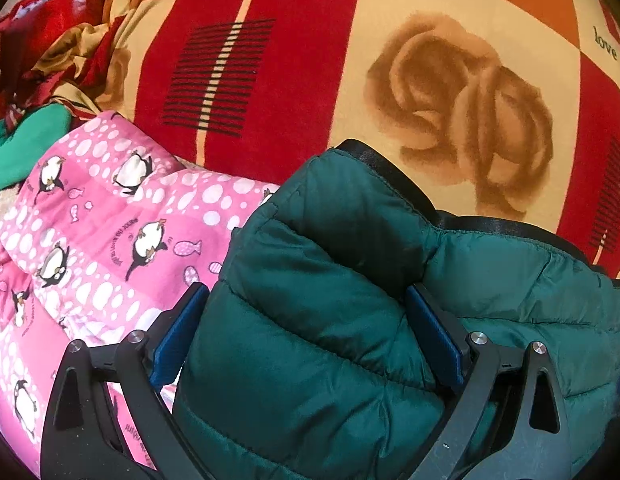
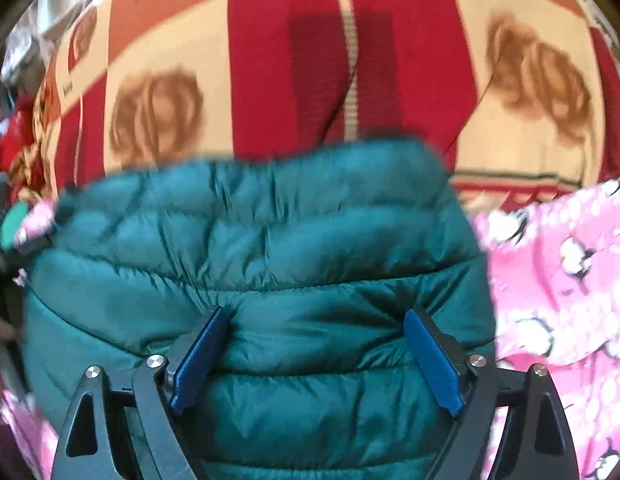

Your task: Fold large clothes

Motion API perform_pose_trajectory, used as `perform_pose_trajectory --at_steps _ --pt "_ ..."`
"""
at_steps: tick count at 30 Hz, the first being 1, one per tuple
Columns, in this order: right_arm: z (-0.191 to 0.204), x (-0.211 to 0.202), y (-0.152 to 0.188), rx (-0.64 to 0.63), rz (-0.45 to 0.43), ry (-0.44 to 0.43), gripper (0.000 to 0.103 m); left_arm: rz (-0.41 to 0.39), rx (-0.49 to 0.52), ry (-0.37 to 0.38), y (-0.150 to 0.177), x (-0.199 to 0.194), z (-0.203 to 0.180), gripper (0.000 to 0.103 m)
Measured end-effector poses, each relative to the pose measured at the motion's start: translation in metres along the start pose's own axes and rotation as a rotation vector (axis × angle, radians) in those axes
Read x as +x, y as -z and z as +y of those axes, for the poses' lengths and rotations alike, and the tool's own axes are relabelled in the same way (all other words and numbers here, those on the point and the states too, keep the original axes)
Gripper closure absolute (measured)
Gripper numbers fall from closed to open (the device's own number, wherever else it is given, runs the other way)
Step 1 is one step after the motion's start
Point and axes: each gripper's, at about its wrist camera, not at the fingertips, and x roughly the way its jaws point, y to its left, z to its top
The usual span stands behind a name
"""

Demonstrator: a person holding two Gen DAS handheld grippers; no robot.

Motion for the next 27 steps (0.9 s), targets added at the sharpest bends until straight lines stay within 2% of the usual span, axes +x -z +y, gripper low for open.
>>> perform_pose_trajectory --at_steps 3,7,13,17,21,27 --pt "0.002 -0.006 -0.005 0.005 0.015 0.008 0.012 -0.009 0.008 0.008 0.007 -0.018 0.001 0.006" --pt "0.001 -0.035 -0.004 0.036 -0.031 -0.027 0.012 -0.051 0.043 0.035 0.023 -0.050 0.007 0.006" --pt "0.002 -0.072 0.009 0.030 -0.057 -0.003 0.012 -0.089 0.057 0.072 0.052 -0.089 0.018 0.006" --pt "0.001 -0.084 0.025 0.053 -0.066 0.005 0.012 -0.071 0.080 0.073 0.067 -0.100 0.018 0.006" --pt "0.001 -0.092 0.032 0.087 -0.062 -0.003 0.012 -0.085 0.096 0.073 0.078 -0.113 0.019 0.006" --pt "0.017 -0.098 0.039 0.033 -0.051 0.002 0.012 -0.094 0.105 0.089 0.089 -0.126 0.019 0.006"
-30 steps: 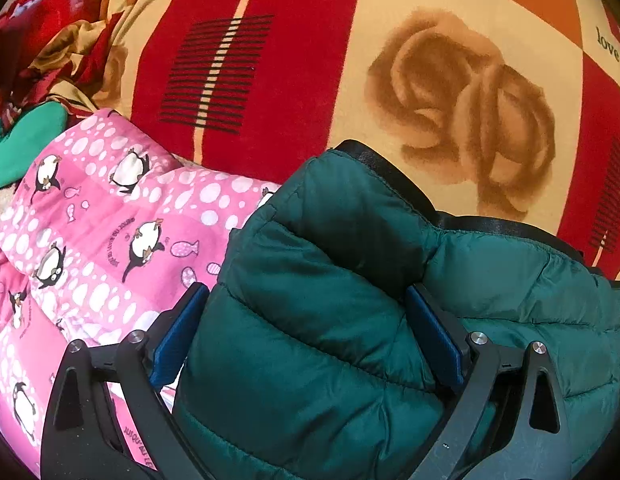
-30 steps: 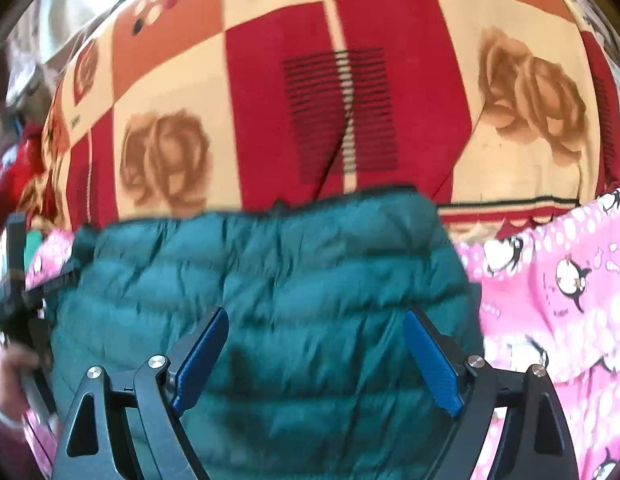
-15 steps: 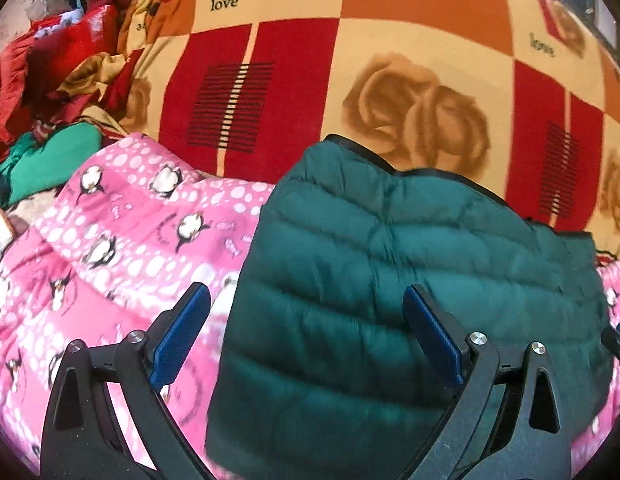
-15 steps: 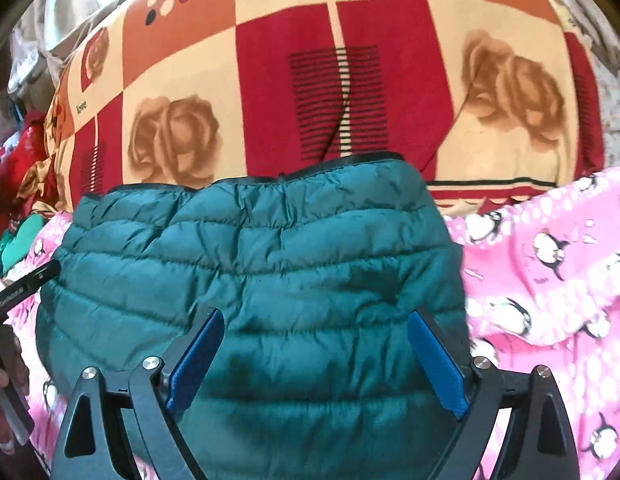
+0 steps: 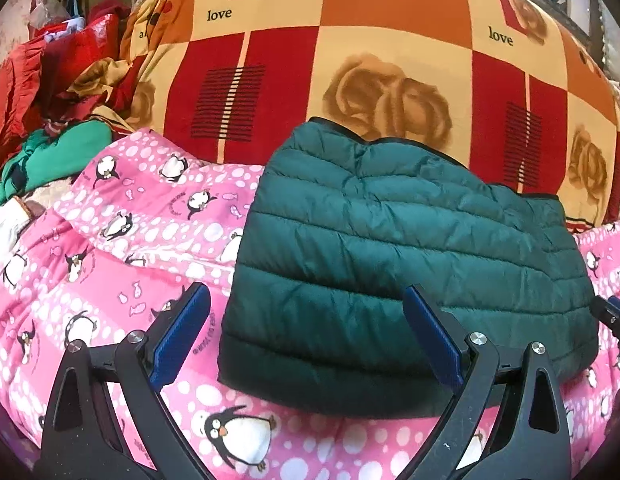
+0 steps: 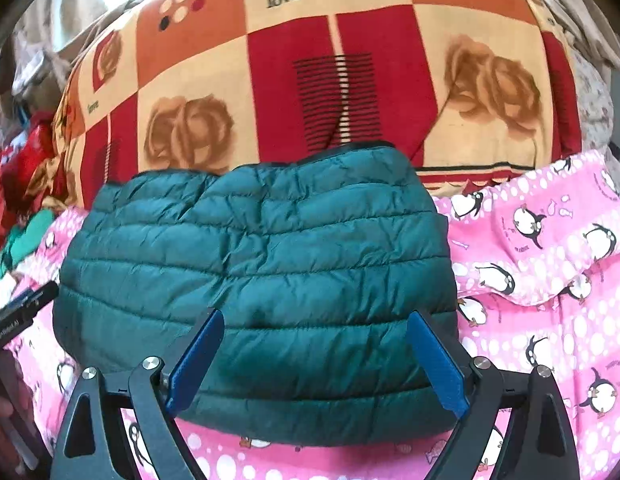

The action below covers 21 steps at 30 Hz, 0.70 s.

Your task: Fold large clothes

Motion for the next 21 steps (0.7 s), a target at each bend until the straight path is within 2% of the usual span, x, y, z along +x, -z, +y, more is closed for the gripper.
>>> perform_pose_trajectory --at_steps 21 --pt "-0.028 0.012 0.001 0.050 0.029 0.042 0.012 0.039 -0.028 -0.019 -0.002 0.019 0.008 0.006"
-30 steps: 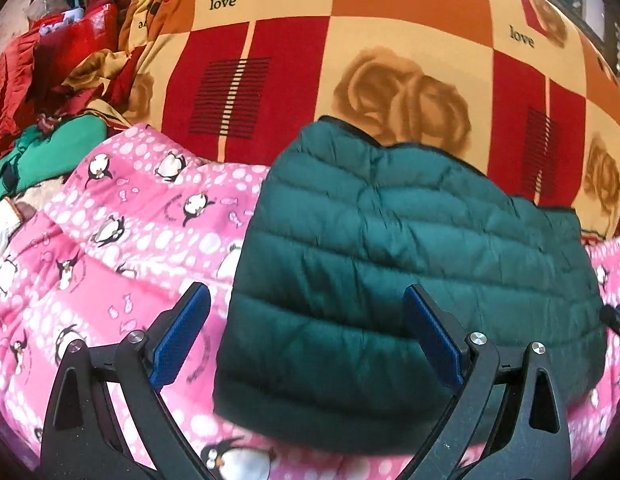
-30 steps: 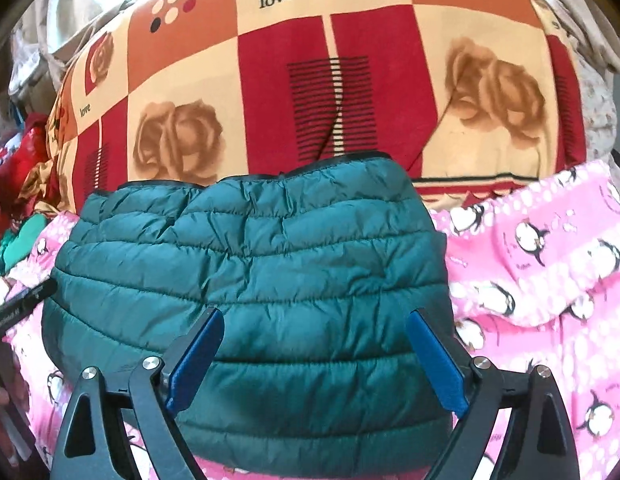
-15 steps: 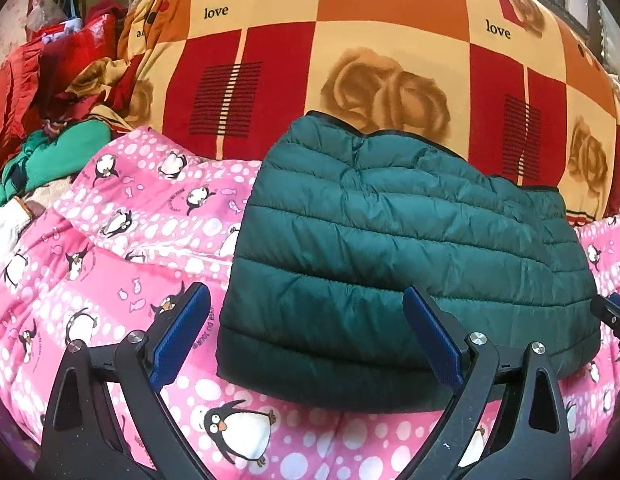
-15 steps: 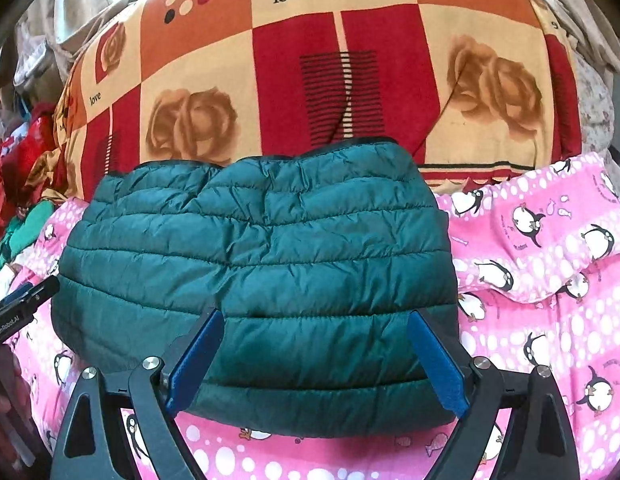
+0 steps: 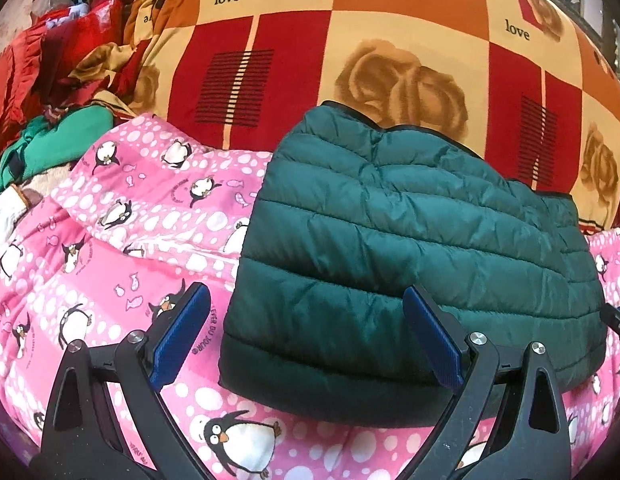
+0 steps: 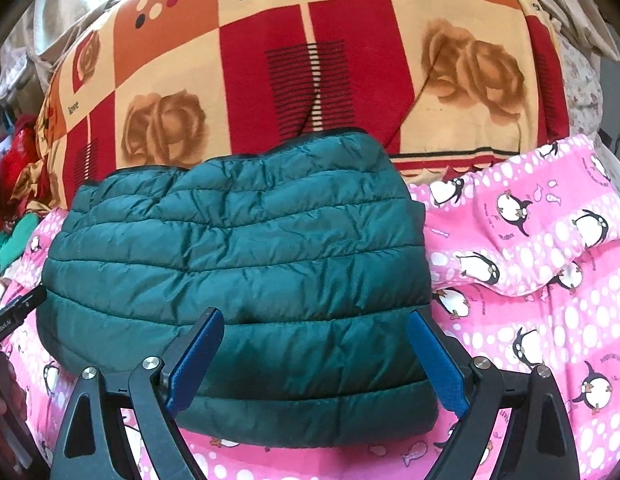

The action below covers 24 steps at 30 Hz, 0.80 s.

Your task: Fold large clothes

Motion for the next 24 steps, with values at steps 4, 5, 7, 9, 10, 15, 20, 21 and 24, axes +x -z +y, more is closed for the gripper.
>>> perform_pose_trajectory --at_steps 4,5,7,9,10,15,20,21,24 --pt "-0.006 0.006 -0.001 0.000 0.013 0.038 0.012 0.013 -0.004 0.014 -0.002 0.006 0.003 0.006" --pt "-0.008 0.006 -0.002 0.002 0.012 0.050 0.012 0.014 -0.007 0.017 -0.002 0.007 0.003 0.006" --pt "-0.011 0.005 -0.004 0.007 0.003 0.074 0.012 0.019 -0.012 0.023 -0.003 0.010 0.004 0.006" --pt "-0.014 0.005 -0.006 0.009 -0.003 0.094 0.012 0.025 -0.021 0.029 -0.004 0.013 0.006 0.006" --pt "-0.016 0.006 -0.007 0.009 -0.004 0.101 0.012 0.026 -0.025 0.029 -0.004 0.013 0.006 0.006" --pt "-0.026 0.010 -0.009 0.018 0.008 0.114 0.012 0.031 -0.042 0.038 -0.006 0.017 0.007 0.006" --pt "-0.033 0.012 -0.009 0.023 0.016 0.130 0.012 0.044 -0.045 0.047 -0.008 0.022 0.005 0.006" --pt "-0.033 0.013 -0.009 0.024 0.017 0.131 0.012 0.045 -0.045 0.049 -0.008 0.023 0.005 0.006" --pt "-0.035 0.014 -0.010 0.025 0.022 0.132 0.012 0.052 -0.051 0.060 -0.009 0.025 0.005 0.006"
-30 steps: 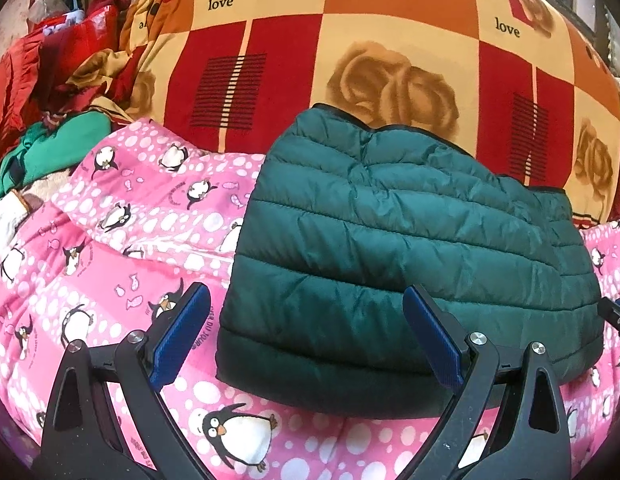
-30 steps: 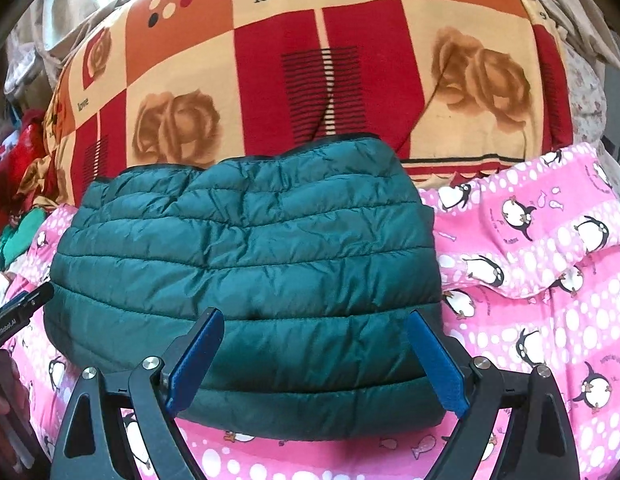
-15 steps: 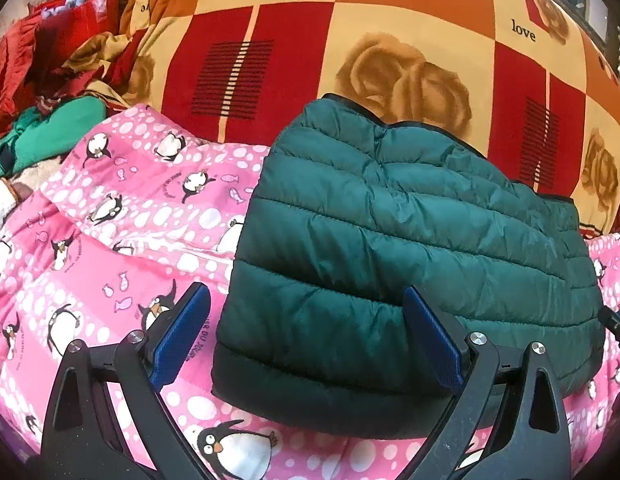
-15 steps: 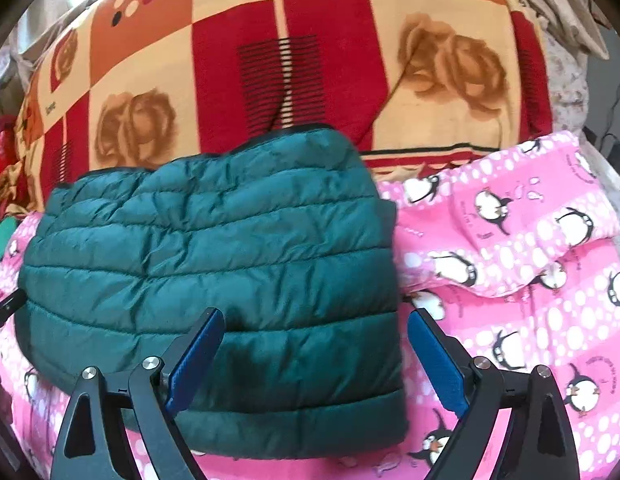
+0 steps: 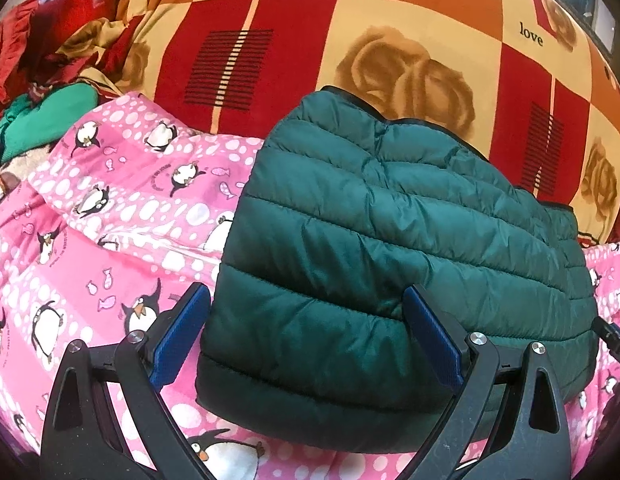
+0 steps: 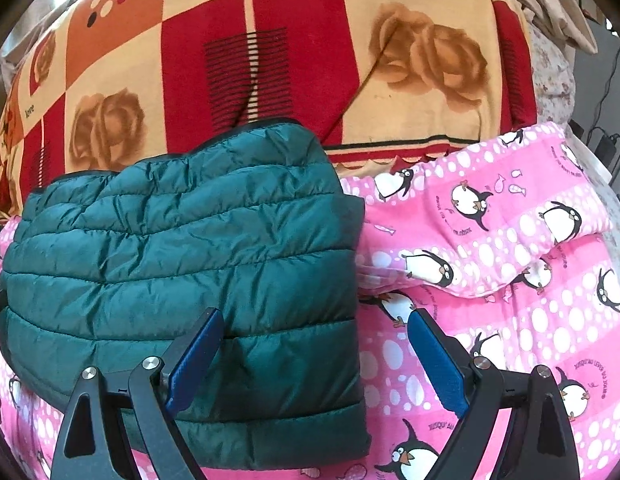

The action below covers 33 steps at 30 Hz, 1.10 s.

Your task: Fold large clothes

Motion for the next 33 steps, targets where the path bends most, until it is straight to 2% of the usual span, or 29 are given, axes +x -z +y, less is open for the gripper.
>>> perform_pose_trajectory --at_steps 7,10,13,16,19,25,29,33 --pt "-0.001 0.003 -0.004 0.005 -0.001 -0.016 0.012 0.008 -0.030 0.039 -0.005 0.003 0.006 0.006" --pt "-0.008 0.010 -0.010 0.030 -0.003 -0.089 0.012 0.020 -0.055 0.080 -0.008 0.008 0.011 0.006" --pt "-0.023 0.028 -0.017 0.105 0.049 -0.188 0.005 0.028 -0.085 0.123 -0.013 0.015 0.017 0.005" --pt "-0.034 0.044 -0.020 0.150 0.082 -0.234 0.004 0.051 -0.102 0.171 -0.017 0.024 0.022 0.003" --pt "-0.040 0.059 -0.024 0.154 0.088 -0.263 0.002 0.067 -0.113 0.224 -0.022 0.033 0.026 0.001" --pt "-0.047 0.088 -0.033 0.166 0.122 -0.390 0.001 0.143 -0.169 0.351 -0.026 0.062 0.032 0.000" --pt "-0.045 0.107 -0.039 0.167 0.165 -0.491 0.001 0.155 -0.169 0.378 -0.027 0.070 0.031 0.000" --pt "-0.032 0.121 -0.043 0.146 0.201 -0.547 0.000 0.193 -0.196 0.427 -0.029 0.083 0.034 0.000"
